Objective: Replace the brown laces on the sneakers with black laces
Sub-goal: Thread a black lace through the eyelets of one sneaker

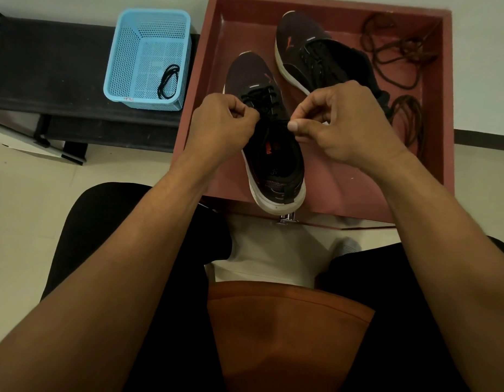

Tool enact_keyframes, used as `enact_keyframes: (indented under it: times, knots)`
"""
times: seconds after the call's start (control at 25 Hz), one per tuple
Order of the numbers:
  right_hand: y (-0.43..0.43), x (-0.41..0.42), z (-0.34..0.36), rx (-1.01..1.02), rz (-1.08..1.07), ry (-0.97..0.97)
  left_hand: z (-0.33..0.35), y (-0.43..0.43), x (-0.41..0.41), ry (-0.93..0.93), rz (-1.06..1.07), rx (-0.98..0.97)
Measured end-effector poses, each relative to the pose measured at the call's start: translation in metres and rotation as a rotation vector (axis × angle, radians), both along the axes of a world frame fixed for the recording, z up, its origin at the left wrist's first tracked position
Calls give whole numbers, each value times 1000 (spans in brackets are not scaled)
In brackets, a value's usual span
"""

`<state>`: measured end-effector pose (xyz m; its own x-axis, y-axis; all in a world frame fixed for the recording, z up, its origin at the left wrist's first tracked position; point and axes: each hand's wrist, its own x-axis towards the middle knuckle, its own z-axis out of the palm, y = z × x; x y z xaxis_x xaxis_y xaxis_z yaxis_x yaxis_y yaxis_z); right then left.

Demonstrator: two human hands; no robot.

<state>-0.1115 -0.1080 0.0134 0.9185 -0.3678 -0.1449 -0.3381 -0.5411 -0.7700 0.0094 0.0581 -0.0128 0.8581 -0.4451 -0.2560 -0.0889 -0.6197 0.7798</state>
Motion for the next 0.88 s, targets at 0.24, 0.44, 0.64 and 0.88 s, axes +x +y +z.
enact_keyframes:
  times: [0.24,0.44,0.64,0.88]
  knots:
    - [-1,-3,2,-57,39,6,3,3,0,7,-41,-23]
    - [-3,-9,3,-24,37,58,11,11,-3,62,-39,-79]
    - [-4,-14,5,-29,8,127,22,25,-14,9,-50,30]
    - [-2,-16,2,192,-35,272,19,40,-24,99,-232,317]
